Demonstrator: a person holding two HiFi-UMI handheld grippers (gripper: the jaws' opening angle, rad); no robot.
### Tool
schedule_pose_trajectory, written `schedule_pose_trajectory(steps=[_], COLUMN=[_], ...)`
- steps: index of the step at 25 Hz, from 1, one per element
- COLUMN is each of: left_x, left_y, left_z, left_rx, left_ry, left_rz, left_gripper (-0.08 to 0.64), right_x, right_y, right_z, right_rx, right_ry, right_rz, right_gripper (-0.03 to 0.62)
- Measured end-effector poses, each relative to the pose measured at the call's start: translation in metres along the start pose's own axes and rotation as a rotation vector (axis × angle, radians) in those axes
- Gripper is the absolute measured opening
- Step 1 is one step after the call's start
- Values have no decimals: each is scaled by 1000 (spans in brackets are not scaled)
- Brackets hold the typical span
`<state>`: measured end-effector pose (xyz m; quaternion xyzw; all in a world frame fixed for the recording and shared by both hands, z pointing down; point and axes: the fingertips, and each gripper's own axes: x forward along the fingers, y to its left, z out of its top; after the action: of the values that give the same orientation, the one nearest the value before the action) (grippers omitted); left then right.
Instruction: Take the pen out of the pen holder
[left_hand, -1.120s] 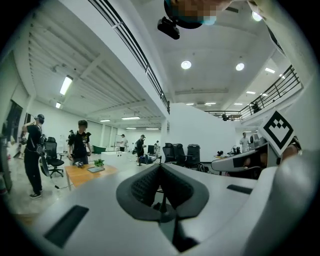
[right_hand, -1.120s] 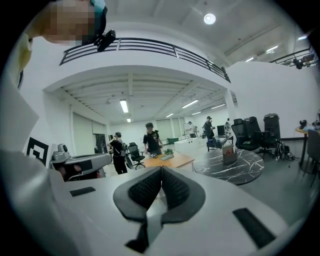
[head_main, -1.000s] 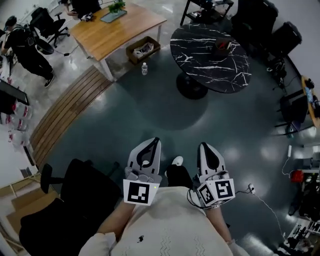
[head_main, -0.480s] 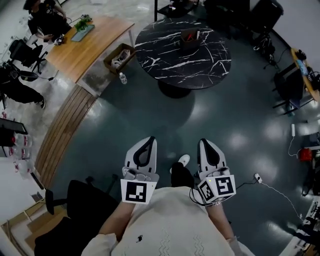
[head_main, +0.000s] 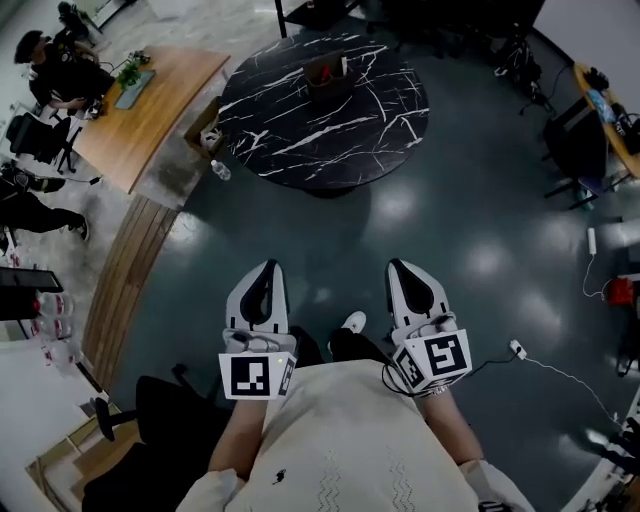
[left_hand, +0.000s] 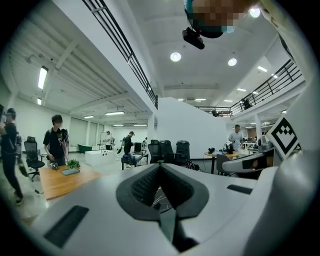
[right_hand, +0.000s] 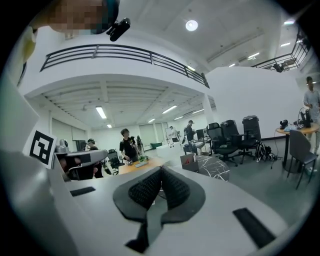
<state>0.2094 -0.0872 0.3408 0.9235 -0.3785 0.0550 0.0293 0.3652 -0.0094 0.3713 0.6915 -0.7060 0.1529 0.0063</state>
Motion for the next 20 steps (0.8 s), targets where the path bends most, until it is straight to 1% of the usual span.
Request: schedule_pose_trajectory(steps=[3,6,10,13,15,18,20], left_x=[25,53,99,138,163,206,232], left_y=[-18,-33,-38,-31,-21,0,17], left_z=[4,10,13,13,12,25,33], left_rx=[5,-6,1,-28,-20,-75,-88], left_ry=[5,3,-11,-24,-16,-50,-68], left_rz=[-19,-54,-92,-108,-132,-145,-166], left_gripper=[11,11,11,9,11,9,11], right_x=[0,4,23,43,58,91,120], right_y=[-26,-50,-81,-104,-115,-128,-135], right_z=[6,13,20,22,26,40,51], right_rx=[20,36,36,52,66,70,70], right_ry=[-4,-7,-14,-9,-6,-8,-15], right_rz=[-15,-38,-73,-123,-160,-202,-227], right_gripper=[18,18,18,18,18,18,18])
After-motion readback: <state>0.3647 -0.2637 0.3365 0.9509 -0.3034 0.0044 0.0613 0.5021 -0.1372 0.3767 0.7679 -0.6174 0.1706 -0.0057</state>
